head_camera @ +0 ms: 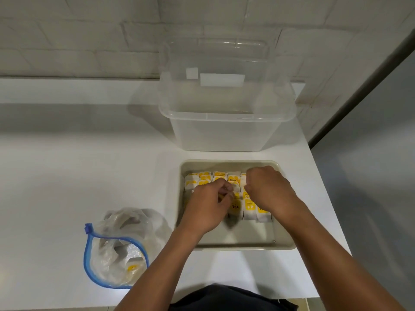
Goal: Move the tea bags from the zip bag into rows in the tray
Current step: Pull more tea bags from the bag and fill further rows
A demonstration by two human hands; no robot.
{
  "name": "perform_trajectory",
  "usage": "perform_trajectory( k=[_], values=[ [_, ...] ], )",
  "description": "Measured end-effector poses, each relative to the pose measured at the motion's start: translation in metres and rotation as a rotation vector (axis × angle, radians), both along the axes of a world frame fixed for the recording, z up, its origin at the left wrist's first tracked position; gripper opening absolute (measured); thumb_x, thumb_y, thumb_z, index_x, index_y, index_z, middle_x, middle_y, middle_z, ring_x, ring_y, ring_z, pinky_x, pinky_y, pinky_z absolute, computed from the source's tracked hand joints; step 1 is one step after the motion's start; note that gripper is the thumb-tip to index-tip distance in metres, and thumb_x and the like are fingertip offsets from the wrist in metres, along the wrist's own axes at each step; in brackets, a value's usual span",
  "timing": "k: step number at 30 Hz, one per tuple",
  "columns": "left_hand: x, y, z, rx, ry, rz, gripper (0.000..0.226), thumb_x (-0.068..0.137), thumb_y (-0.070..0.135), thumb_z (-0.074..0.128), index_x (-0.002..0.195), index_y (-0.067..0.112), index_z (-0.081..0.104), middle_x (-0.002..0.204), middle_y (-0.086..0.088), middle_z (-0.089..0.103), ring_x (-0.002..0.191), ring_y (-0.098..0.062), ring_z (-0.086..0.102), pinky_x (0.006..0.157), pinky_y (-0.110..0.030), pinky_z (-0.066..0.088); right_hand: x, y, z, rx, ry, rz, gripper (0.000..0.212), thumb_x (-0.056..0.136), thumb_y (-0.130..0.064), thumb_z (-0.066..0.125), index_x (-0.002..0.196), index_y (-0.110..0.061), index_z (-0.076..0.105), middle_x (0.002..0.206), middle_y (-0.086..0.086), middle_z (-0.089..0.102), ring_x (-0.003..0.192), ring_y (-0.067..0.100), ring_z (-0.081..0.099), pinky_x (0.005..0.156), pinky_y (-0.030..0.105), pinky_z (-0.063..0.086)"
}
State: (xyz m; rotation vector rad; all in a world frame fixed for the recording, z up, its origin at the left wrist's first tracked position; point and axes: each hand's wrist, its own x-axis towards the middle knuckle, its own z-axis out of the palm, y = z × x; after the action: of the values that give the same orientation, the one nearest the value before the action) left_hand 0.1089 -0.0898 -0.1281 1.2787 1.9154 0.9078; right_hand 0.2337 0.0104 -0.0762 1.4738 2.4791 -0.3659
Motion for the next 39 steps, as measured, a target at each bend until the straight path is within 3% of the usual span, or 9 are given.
perform_trajectory(
  k=[3, 8, 16, 26, 29, 31, 34, 37, 39],
  values=[
    [-0.005, -0.007, 0.018, 0.037, 0.004, 0.070, 0.010, 0.094, 0.022, 0.063, 0.099, 0.029, 0.069, 0.085, 0.018, 0.070, 0.070, 0.001, 0.064, 0.063, -0.010, 0.045, -0.001, -0.012, 0.000, -0.100, 0.303, -0.067, 0.012, 0.090, -0.026, 0.055, 0.081, -0.024, 0.063, 0.081, -0.008, 0.068, 0.081, 0.017, 0.064, 0.070, 0.033, 0.054],
    [-0.022, -0.034, 0.047, 0.125, -0.001, 0.158, 0.010, 0.092, 0.020, 0.067, 0.094, 0.030, 0.071, 0.085, 0.023, 0.070, 0.077, 0.002, 0.065, 0.066, -0.008, 0.045, -0.008, -0.045, 0.012, -0.234, 0.647, -0.045, 0.011, 0.093, -0.025, 0.063, 0.083, -0.027, 0.068, 0.080, -0.014, 0.068, 0.064, -0.008, 0.056, 0.056, 0.009, 0.038],
    [-0.046, -0.102, 0.067, 0.163, -0.001, 0.221, 0.012, 0.091, 0.019, 0.070, 0.095, 0.030, 0.073, 0.083, 0.023, 0.071, 0.081, 0.001, 0.066, 0.064, -0.005, 0.040, -0.036, -0.088, 0.015, -0.363, 0.806, 0.101, 0.011, 0.092, -0.021, 0.065, 0.086, -0.029, 0.067, 0.082, -0.012, 0.065, 0.046, 0.004, 0.050, 0.053, 0.013, 0.032],
    [-0.099, -0.186, 0.064, 0.018, 0.119, 0.333, 0.011, 0.091, 0.023, 0.070, 0.093, 0.033, 0.068, 0.086, 0.026, 0.068, 0.080, 0.003, 0.065, 0.070, -0.007, 0.044, -0.101, -0.159, 0.009, -0.508, 0.739, 0.166, 0.016, 0.092, -0.018, 0.062, 0.090, -0.031, 0.071, 0.079, -0.014, 0.066, 0.060, 0.005, 0.064, 0.050, 0.015, 0.045],
    [-0.118, -0.208, 0.052, -0.162, 0.202, 0.308, 0.009, 0.092, 0.031, 0.067, 0.096, 0.038, 0.064, 0.089, 0.025, 0.067, 0.071, 0.002, 0.063, 0.065, -0.008, 0.043, -0.117, -0.183, 0.000, -0.543, 0.605, 0.216, 0.022, 0.094, -0.018, 0.057, 0.096, -0.033, 0.074, 0.091, -0.012, 0.070, 0.061, 0.000, 0.060, 0.055, 0.012, 0.046],
    [-0.127, -0.216, 0.039, -0.245, 0.277, 0.282, 0.009, 0.094, 0.035, 0.063, 0.100, 0.041, 0.064, 0.096, 0.025, 0.068, 0.067, 0.001, 0.061, 0.067, -0.009, 0.045, -0.126, -0.197, -0.012, -0.522, 0.449, 0.278, 0.027, 0.097, -0.019, 0.053, 0.108, -0.034, 0.073, 0.106, -0.010, 0.070, 0.076, 0.003, 0.063, 0.064, 0.016, 0.049],
    [-0.129, -0.220, 0.021, -0.326, 0.373, 0.195, 0.022, 0.096, 0.038, 0.056, 0.116, 0.042, 0.064, 0.110, 0.023, 0.069, 0.083, -0.004, 0.062, 0.080, -0.020, 0.051, -0.133, -0.211, -0.030, -0.336, 0.224, 0.334, 0.038, 0.095, -0.014, 0.050, 0.126, -0.032, 0.064, 0.119, 0.000, 0.067, 0.104, 0.022, 0.065, 0.081, 0.029, 0.052],
    [-0.125, -0.223, 0.009, -0.392, 0.420, 0.160, 0.034, 0.097, 0.039, 0.053, 0.130, 0.043, 0.057, 0.124, 0.021, 0.063, 0.109, -0.008, 0.061, 0.087, -0.024, 0.049, -0.132, -0.218, -0.038, -0.179, 0.132, 0.261, 0.035, 0.092, -0.009, 0.052, 0.122, -0.025, 0.060, 0.119, 0.001, 0.063, 0.104, 0.025, 0.063, 0.073, 0.031, 0.045],
    [-0.124, -0.226, 0.004, -0.409, 0.461, 0.155, 0.038, 0.096, 0.041, 0.055, 0.134, 0.041, 0.054, 0.127, 0.019, 0.061, 0.113, -0.010, 0.061, 0.088, -0.026, 0.049, -0.131, -0.224, -0.044, -0.126, 0.116, 0.188, 0.031, 0.090, -0.009, 0.054, 0.119, -0.021, 0.058, 0.118, 0.000, 0.061, 0.103, 0.023, 0.063, 0.071, 0.029, 0.043]
  ],
)
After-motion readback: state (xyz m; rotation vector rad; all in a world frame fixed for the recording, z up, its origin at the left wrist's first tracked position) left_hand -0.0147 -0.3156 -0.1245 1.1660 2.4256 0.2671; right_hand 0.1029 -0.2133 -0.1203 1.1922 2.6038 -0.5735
